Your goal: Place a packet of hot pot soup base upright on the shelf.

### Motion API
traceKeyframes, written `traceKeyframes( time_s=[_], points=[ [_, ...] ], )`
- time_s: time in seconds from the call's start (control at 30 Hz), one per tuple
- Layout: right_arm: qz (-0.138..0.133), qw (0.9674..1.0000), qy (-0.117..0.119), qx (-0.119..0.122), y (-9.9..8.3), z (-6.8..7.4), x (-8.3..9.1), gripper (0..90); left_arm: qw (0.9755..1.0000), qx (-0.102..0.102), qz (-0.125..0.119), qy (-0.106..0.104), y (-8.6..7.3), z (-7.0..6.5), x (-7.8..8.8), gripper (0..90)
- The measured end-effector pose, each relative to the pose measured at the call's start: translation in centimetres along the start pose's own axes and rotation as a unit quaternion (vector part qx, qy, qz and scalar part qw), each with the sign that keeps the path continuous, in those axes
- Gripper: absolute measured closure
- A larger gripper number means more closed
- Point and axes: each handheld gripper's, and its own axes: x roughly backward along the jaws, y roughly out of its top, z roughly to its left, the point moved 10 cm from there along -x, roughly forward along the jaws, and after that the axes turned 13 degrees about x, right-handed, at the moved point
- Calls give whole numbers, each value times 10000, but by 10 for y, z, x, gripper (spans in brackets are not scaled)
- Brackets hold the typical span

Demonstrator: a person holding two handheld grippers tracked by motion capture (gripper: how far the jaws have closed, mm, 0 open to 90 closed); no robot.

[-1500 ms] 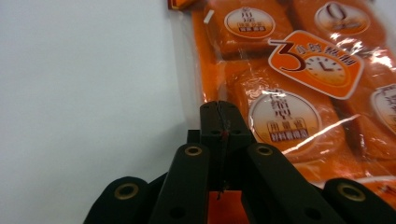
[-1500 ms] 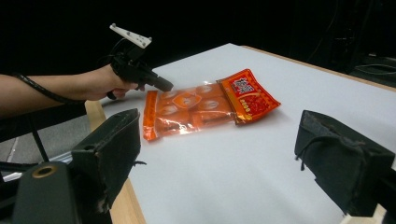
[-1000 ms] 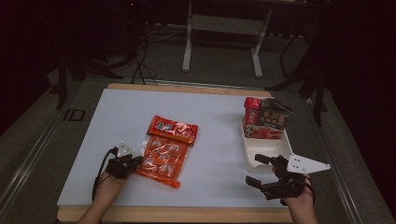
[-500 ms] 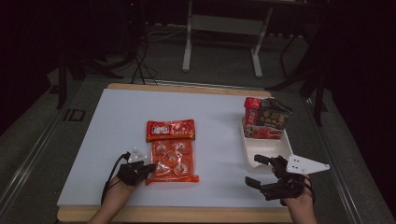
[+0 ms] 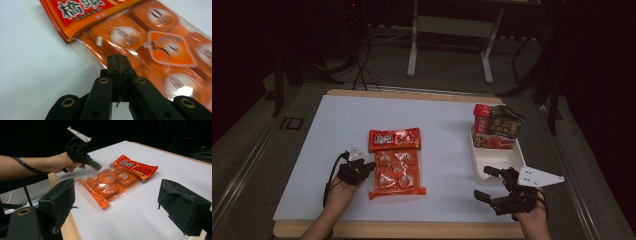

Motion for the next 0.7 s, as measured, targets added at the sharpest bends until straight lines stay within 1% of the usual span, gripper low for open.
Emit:
traceKeyframes(
  time_s=[0.03,0.07,0.1,0.13,0.17,0.2,0.23,0.27,0.3,0.33,0.4,0.5,0.57,0.6,0.67,0.7],
  points=[
    [-5,10000,-8,9,0,0,0,140,10000,4,-18,12,2,1,-2,900],
    [-16,10000,-10,6,0,0,0,140,9999,78,-90,-61,5,1,-4,900],
    [-26,10000,-15,-1,0,-1,1,140,9998,103,-114,-106,7,1,-5,900],
    [-5,10000,-53,26,0,-2,1,148,9999,29,-91,-40,8,2,-7,900],
    [20,9999,-95,52,-1,-4,1,149,10000,17,-90,1,9,3,-9,900],
    [17,9999,-105,44,-1,-4,1,149,10000,66,-71,-19,9,4,-10,900],
    [10,9999,-98,19,-1,-4,1,149,9999,103,-8,41,8,6,-13,900],
    [8,10000,-97,11,-1,-5,1,149,9999,85,-3,76,8,6,-14,900],
    [9,10000,-94,19,-1,-4,0,149,9999,146,-8,43,8,6,-15,900],
    [6,10000,-83,26,-1,-4,0,148,9999,151,13,28,8,5,-16,900],
    [9,10000,-73,45,-1,-3,0,148,10000,76,52,6,9,2,-17,900],
    [8,10000,-54,26,-1,-3,-1,148,10000,-26,50,56,10,-3,-19,900],
    [13,10000,-47,31,-1,-3,-2,148,10000,-28,57,6,10,-5,-20,900],
    [5,10000,-42,33,0,-2,-2,148,9999,-76,90,-1,10,-6,-20,900],
    [11,10000,-32,25,0,-2,-3,148,9999,-54,122,-57,10,-10,-23,900],
    [13,10000,-16,19,-1,-1,-3,148,9998,-110,147,-69,11,-12,-24,900]
  ],
)
